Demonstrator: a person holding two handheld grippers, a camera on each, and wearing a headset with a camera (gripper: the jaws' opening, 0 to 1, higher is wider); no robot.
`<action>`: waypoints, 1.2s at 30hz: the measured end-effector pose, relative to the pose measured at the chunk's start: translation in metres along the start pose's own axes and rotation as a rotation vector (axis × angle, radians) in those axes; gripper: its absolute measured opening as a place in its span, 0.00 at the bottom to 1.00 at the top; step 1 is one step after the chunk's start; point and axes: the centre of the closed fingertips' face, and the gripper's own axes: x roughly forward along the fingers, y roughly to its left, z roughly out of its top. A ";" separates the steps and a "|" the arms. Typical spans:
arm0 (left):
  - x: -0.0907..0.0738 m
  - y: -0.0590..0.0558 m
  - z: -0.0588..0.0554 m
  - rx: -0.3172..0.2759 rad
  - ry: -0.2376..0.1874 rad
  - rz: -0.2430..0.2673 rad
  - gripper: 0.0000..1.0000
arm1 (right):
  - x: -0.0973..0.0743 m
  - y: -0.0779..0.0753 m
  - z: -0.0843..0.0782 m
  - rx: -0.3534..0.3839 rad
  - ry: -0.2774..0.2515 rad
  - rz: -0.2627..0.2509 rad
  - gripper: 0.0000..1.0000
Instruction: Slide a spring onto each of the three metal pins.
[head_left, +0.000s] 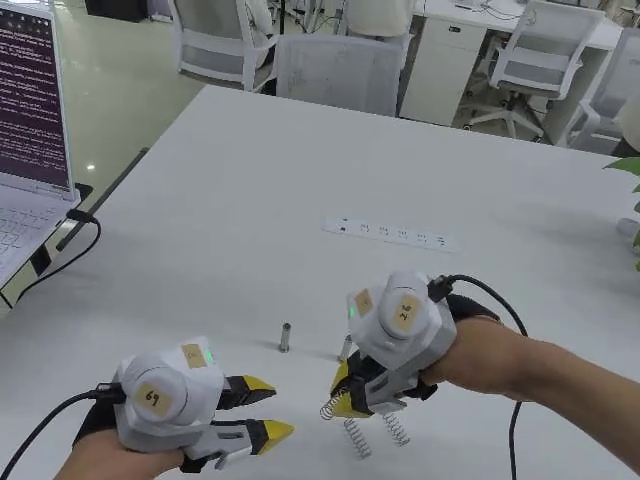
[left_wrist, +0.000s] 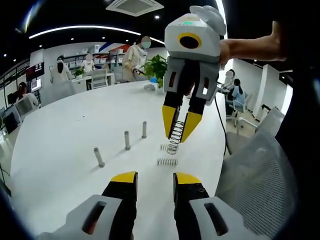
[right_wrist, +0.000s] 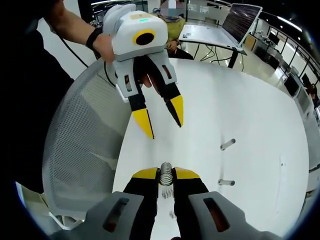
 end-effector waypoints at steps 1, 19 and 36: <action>-0.001 0.001 0.000 -0.005 -0.001 0.003 0.22 | 0.000 0.000 0.000 0.001 0.001 0.001 0.08; -0.026 0.027 -0.013 -0.076 -0.001 0.093 0.35 | 0.005 -0.006 -0.009 0.029 0.017 -0.010 0.08; -0.049 0.041 -0.026 -0.128 -0.011 0.159 0.47 | 0.012 -0.017 -0.006 0.055 0.021 -0.017 0.08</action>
